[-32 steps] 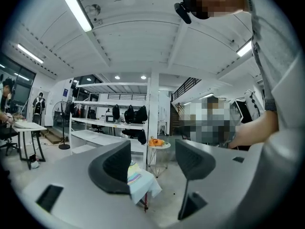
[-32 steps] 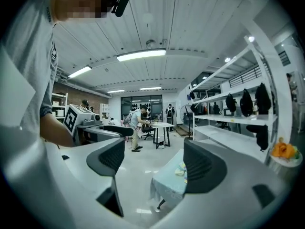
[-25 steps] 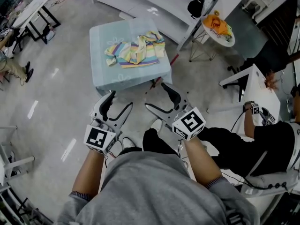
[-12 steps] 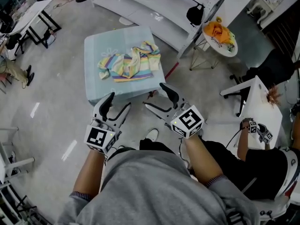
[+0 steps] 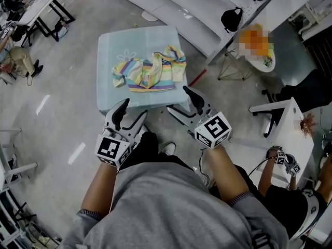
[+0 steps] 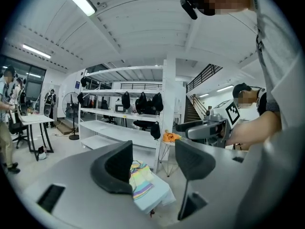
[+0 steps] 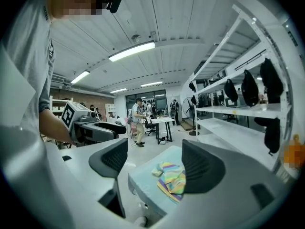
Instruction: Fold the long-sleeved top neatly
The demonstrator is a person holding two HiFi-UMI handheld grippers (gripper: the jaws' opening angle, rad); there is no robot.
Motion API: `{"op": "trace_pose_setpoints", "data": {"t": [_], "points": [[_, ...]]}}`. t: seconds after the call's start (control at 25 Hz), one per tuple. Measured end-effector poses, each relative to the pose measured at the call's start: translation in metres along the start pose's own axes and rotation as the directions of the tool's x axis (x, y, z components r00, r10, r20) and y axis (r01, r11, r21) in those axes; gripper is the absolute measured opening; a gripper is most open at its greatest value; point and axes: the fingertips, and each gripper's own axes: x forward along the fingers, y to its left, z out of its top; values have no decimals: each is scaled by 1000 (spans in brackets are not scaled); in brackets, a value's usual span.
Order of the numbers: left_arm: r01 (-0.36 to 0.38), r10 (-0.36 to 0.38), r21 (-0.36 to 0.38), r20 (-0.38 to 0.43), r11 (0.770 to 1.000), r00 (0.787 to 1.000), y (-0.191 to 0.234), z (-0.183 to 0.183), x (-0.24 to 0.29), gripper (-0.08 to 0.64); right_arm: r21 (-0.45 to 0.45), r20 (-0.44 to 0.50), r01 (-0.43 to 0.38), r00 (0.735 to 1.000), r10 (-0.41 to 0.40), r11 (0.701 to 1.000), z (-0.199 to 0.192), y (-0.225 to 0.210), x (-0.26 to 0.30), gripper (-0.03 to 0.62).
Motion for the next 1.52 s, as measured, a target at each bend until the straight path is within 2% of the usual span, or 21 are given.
{"op": "trace_pose_setpoints", "data": {"t": [0.2, 0.48, 0.8, 0.96, 1.2, 1.36, 1.52], "points": [[9, -9, -31, -21, 999, 1000, 42, -9, 34, 302, 3, -58, 2, 998, -1, 1000, -4, -33, 42, 359], [58, -62, -65, -58, 996, 996, 107, -27, 89, 293, -5, -165, 32, 986, -32, 999, -11, -81, 113, 368], [73, -82, -99, -94, 992, 992, 154, -44, 132, 290, 16, -212, 55, 976, -50, 998, -24, -118, 175, 370], [41, -54, -114, -115, 993, 992, 170, -55, 151, 288, 15, -238, 39, 971, -35, 999, -35, -141, 194, 364], [-56, 27, -173, -166, 983, 986, 186, -86, 180, 286, 20, -295, -31, 955, 36, 999, -66, -181, 220, 353], [-123, 76, -195, -232, 973, 970, 187, -114, 198, 281, 10, -349, -95, 932, 92, 995, -90, -209, 240, 331], [-174, 109, -201, -298, 964, 948, 187, -152, 216, 277, 2, -412, -167, 898, 153, 986, -120, -227, 262, 313]]}}
